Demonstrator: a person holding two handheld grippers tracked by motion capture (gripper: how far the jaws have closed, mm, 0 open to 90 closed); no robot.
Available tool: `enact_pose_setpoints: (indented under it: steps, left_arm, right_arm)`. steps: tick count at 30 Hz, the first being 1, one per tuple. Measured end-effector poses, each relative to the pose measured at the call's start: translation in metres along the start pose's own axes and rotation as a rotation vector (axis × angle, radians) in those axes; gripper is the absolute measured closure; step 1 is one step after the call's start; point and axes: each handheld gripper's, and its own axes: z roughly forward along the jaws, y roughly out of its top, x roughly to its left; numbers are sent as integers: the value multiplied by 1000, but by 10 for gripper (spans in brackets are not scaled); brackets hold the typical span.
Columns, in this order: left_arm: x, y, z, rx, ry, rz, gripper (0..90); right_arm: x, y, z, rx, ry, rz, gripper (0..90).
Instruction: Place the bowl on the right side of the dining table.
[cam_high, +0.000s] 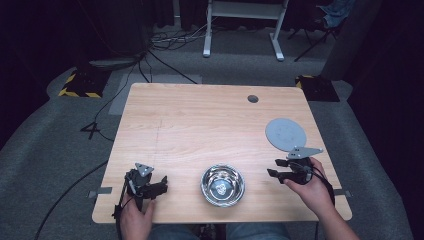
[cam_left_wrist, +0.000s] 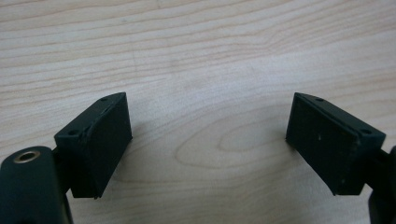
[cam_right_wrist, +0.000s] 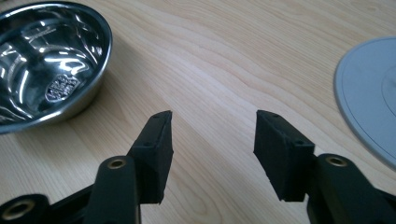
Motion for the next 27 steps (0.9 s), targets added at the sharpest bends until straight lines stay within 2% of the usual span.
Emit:
enact_pose_setpoints:
  steps: [3,10,17,19,23,27]
  left_arm:
    - [0,0,-1,8,-1,12,142]
    - [0,0,-1,8,5,14,141]
    - [0,2,2,6,4,14,123]
    - [-1,2,2,8,-7,5,122]
    - [0,4,3,6,3,10,123]
    - [1,5,5,5,-2,4,125]
  right_arm:
    - [4,9,3,-10,20,-12,492]
    - [9,27,7,-25,29,-38,499]
    - [11,50,12,-3,16,-68,498]
    - [12,58,13,-3,15,-65,496]
    - [14,67,16,-19,24,-69,498]
    - [17,76,23,-17,50,-59,519]
